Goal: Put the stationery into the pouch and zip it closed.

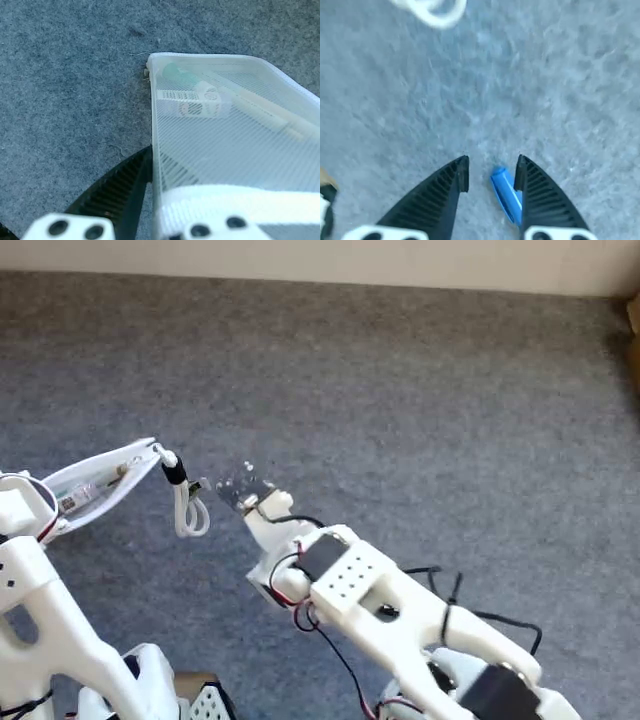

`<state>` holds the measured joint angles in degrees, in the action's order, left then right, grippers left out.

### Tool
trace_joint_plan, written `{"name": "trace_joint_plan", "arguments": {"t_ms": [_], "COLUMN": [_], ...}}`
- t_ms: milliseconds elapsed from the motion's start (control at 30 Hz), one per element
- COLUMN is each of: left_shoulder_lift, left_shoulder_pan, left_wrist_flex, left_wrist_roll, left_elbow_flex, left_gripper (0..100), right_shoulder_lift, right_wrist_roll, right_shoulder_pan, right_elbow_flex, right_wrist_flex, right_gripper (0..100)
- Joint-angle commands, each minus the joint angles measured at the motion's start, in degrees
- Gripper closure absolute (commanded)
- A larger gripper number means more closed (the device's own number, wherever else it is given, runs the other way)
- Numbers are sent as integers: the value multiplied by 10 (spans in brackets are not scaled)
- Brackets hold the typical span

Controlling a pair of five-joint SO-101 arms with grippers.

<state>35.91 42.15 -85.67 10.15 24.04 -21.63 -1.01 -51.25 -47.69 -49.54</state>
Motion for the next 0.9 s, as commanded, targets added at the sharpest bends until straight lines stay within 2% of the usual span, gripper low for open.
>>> {"name": "trace_joint_plan", "arguments": {"t_ms": [0,433,633,867], "left_shoulder_lift": [-9,-9,-9,-9], "left_shoulder_pan": [6,6,6,6], "left_wrist_flex": [15,15,15,15], "left_wrist_roll": [6,5,5,5], "left_elbow_flex": [4,5,5,5], "left_gripper": [995,995,995,995], "right_shoulder_lift": [26,96,135,182], "right_wrist_roll": [-27,-122,-165,-171], "right_shoulder_pan": [5,9,15,36], "right_elbow_flex": [9,5,9,10], "right_wrist_flex": [-6,-10,-78,-80], "right_gripper": [854,857,857,857]}}
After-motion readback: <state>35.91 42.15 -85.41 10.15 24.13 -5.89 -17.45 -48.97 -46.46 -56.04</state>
